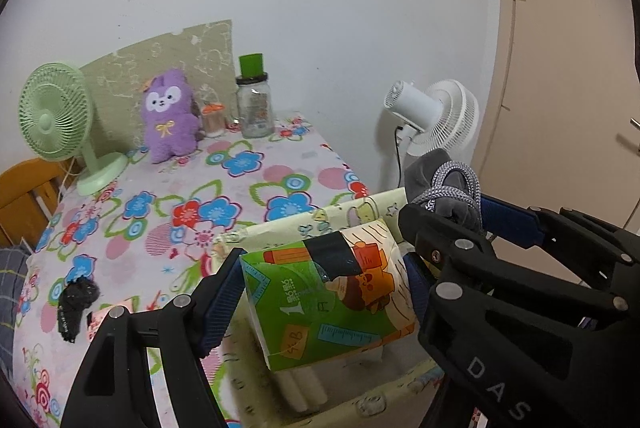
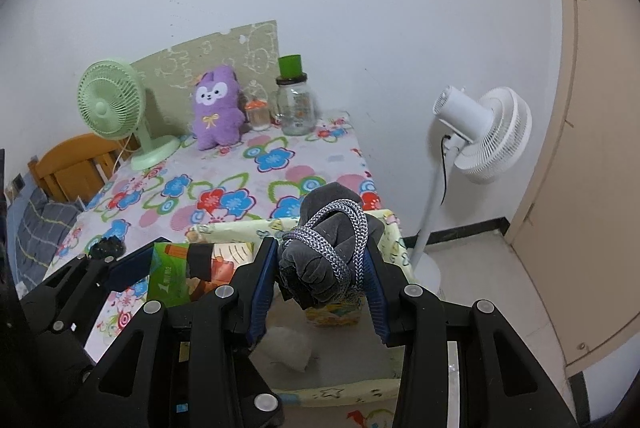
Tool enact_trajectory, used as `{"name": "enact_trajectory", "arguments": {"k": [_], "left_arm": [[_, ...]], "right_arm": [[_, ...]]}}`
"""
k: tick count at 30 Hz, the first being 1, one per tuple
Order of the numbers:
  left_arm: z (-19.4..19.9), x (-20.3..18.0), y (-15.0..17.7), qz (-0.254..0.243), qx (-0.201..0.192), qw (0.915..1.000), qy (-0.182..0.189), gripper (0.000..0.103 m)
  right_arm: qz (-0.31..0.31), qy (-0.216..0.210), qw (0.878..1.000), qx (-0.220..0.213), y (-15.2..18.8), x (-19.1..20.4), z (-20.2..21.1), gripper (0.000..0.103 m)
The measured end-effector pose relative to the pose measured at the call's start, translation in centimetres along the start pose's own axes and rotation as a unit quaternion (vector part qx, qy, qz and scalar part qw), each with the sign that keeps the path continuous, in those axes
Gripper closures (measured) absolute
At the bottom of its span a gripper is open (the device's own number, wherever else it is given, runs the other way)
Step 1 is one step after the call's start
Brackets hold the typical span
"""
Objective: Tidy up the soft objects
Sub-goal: 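Lower both held items into the paper box and open both grippers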
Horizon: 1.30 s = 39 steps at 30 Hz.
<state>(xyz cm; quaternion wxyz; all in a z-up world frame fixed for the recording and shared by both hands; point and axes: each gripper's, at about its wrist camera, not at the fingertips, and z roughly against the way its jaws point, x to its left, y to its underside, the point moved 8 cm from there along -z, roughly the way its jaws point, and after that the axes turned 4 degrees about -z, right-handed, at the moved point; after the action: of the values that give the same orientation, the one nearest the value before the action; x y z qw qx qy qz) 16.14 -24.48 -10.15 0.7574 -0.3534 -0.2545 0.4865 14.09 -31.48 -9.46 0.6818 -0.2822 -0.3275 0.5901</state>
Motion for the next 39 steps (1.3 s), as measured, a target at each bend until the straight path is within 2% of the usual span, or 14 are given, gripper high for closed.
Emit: {"name": "enact_trajectory", "arguments": {"k": [2, 10, 15, 17, 19, 21, 24, 39], "left_arm": [[-0.6, -0.3, 0.1, -0.007, 0.005, 1.0000, 0.001, 0.022], [-1.6, -0.3, 0.5, -0.024, 0.016, 0.9995, -0.009, 0.007], [-1.7, 0.2, 0.7, -0.028, 0.021, 0.9992, -0.018, 0.006], [-1.6, 0.4, 0.8, -0.029, 0.022, 0.9992, -0.019, 0.006], [-1.5, 0.5, 0.9, -0.029, 0.021, 0.9992, -0.017, 0.005], [-1.4, 0.4, 0.8, -0.026, 0.020, 0.9993, -0.017, 0.005], [-1.2, 0.8, 0.9, -0.025, 0.021, 0.9992, -0.021, 0.003], [2.6, 3.7, 1.3, -0.019, -0.005, 0.9991, -0.037, 0.002]], "right_arm": [[-0.006, 0.001, 1.000, 0.003, 0.1, -0.5, -0.4, 0.059], [-0.015, -0.017, 0.999, 0.024, 0.9, -0.6, -2.1, 0.059], [-0.015, -0.026, 0.999, 0.032, 1.2, -0.1, -2.7, 0.057], [-0.014, -0.028, 0.999, 0.035, 1.3, 0.1, -2.9, 0.053], [-0.012, -0.032, 0.999, 0.035, 1.4, 0.3, -2.8, 0.039], [-0.014, -0.035, 0.999, 0.032, 1.4, 0.5, -2.5, 0.030], [-0.014, -0.030, 0.999, 0.028, 1.5, 0.7, -2.2, 0.024], [-0.001, -0.018, 1.000, -0.002, 1.2, 3.7, 0.9, 0.013]]}}
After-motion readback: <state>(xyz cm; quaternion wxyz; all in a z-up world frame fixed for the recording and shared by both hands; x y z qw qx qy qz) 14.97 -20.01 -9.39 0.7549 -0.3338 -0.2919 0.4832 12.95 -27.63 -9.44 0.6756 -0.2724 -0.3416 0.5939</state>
